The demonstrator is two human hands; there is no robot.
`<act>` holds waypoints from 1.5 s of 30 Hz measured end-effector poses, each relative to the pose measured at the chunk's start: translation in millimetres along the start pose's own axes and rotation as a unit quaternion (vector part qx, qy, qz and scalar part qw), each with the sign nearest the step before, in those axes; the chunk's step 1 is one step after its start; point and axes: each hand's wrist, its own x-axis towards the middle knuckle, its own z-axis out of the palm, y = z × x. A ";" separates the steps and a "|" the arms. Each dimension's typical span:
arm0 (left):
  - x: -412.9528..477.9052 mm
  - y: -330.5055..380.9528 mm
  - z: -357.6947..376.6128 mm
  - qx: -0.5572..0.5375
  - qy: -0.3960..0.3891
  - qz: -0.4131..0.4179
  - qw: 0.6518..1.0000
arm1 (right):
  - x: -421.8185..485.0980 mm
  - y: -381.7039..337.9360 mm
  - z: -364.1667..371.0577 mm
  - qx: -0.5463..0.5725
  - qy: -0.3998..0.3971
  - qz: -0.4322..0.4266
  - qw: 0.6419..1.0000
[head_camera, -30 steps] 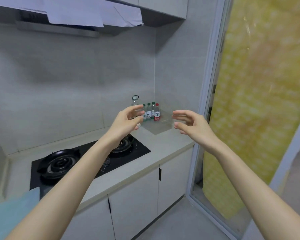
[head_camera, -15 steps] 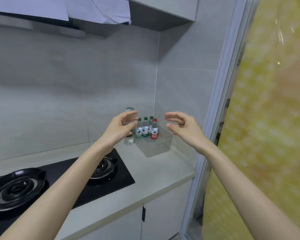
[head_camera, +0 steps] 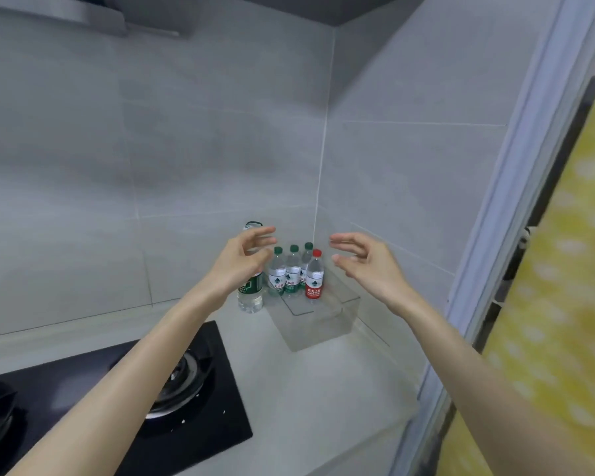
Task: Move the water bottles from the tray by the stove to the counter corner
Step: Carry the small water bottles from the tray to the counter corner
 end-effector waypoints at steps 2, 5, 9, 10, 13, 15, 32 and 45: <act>31.0 -13.8 6.6 -0.002 0.004 -0.004 1.000 | 28.8 19.5 1.8 -0.006 0.000 0.005 1.000; 78.9 -36.7 18.8 0.005 -0.004 -0.010 1.000 | 77.5 50.7 4.8 -0.015 -0.001 0.014 1.000; 128.7 -60.2 29.4 0.007 -0.004 -0.026 1.000 | 131.5 92.0 10.9 -0.032 0.003 0.020 0.999; 140.2 -65.9 32.4 0.002 -0.004 -0.033 0.999 | 145.3 104.1 12.7 -0.035 0.002 0.022 0.999; 165.3 -77.7 39.9 -0.001 -0.008 -0.047 0.999 | 180.0 138.4 19.0 -0.048 -0.010 0.037 0.998; 182.3 -87.5 45.2 0.000 -0.003 -0.055 0.998 | 202.8 163.4 23.9 -0.053 -0.018 0.055 0.997; 257.0 -169.4 83.5 0.003 0.056 -0.161 0.985 | 334.7 334.1 85.1 -0.127 -0.020 0.134 0.983; 268.7 -215.8 94.1 0.018 0.074 -0.218 0.973 | 339.3 392.3 112.7 -0.114 0.041 0.078 0.990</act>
